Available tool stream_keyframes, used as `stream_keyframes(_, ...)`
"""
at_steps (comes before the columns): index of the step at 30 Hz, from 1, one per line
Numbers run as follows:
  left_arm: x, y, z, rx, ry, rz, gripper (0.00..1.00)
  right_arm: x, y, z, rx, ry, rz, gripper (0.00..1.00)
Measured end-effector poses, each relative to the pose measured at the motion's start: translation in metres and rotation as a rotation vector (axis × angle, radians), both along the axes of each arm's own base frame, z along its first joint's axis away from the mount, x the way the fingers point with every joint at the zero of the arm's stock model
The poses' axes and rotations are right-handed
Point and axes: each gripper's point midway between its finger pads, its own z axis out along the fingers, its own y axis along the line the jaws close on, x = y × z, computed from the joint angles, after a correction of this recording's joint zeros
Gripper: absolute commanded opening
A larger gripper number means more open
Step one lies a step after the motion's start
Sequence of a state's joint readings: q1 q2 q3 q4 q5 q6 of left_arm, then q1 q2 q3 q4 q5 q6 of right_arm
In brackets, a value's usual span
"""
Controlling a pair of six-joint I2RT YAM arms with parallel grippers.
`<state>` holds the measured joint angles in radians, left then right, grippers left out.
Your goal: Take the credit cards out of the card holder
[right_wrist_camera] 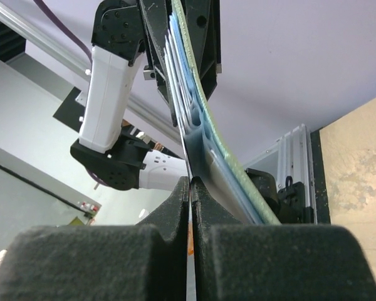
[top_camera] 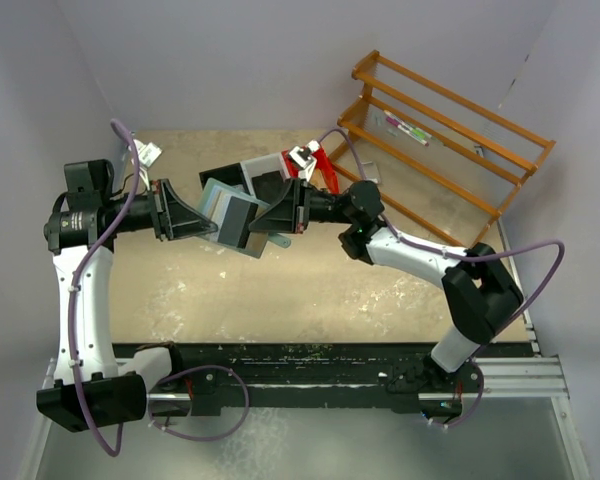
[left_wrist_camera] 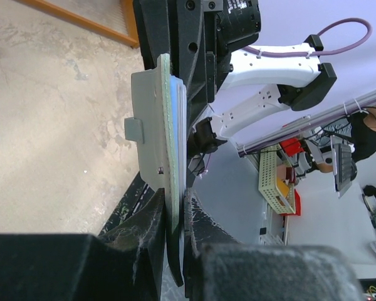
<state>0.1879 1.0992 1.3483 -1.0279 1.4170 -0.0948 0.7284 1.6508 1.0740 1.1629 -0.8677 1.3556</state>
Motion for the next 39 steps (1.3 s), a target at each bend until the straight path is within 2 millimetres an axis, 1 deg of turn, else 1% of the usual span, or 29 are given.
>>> stream_keyframes(4, 0.002, 0.001, 0.001, -0.001, -0.003, 0.004, 0.0, 0.005, -0.006, 0.0, -0.004, -0.005, -0.005, 0.0)
stream_keyframes(9, 0.003, 0.001, 0.002, -0.001, -0.006, 0.007, 0.0, 0.006, -0.008, -0.001, -0.009, -0.004, -0.007, 0.0)
stream_keyframes(12, 0.005, 0.002, 0.001, 0.01, -0.009, 0.018, 0.0, 0.007, -0.015, -0.005, -0.028, -0.001, -0.013, 0.0)
stream_keyframes(14, 0.009, 0.004, -0.002, 0.043, -0.019, 0.051, 0.0, 0.011, -0.024, -0.011, -0.051, 0.007, -0.035, 0.0)
stream_keyframes(17, 0.02, 0.01, -0.005, 0.114, -0.042, 0.126, 0.0, 0.024, -0.042, -0.024, -0.103, 0.017, -0.091, 0.0)
stream_keyframes(22, 0.045, 0.031, -0.017, 0.265, -0.067, 0.283, 0.0, 0.048, -0.063, -0.05, -0.231, 0.028, -0.192, 0.0)
stream_keyframes(25, 0.056, 0.04, -0.026, 0.317, -0.055, 0.329, 0.0, 0.072, -0.066, -0.063, -0.325, 0.03, -0.264, 0.0)
stream_keyframes(27, 0.06, 0.044, -0.031, 0.342, -0.043, 0.348, 0.0, 0.088, -0.065, -0.067, -0.377, 0.012, -0.307, 0.0)
stream_keyframes(30, 0.061, 0.047, -0.035, 0.36, -0.034, 0.358, 0.0, 0.12, -0.06, -0.07, -0.451, -0.031, -0.382, 0.0)
stream_keyframes(32, 0.06, 0.046, -0.035, 0.361, -0.031, 0.356, 0.0, 0.144, -0.055, -0.079, -0.503, -0.052, -0.423, 0.0)
stream_keyframes(35, 0.056, 0.044, -0.035, 0.351, -0.031, 0.339, 0.0, 0.176, -0.047, -0.104, -0.586, -0.051, -0.457, 0.0)
stream_keyframes(36, 0.054, 0.042, -0.034, 0.345, -0.033, 0.33, 0.0, 0.188, -0.044, -0.117, -0.618, -0.047, -0.467, 0.0)
stream_keyframes(38, 0.05, 0.039, -0.031, 0.329, -0.038, 0.309, 0.0, 0.204, -0.04, -0.14, -0.669, -0.034, -0.478, 0.0)
stream_keyframes(39, 0.047, 0.036, -0.029, 0.315, -0.041, 0.294, 0.0, 0.214, -0.038, -0.154, -0.703, -0.024, -0.484, 0.0)
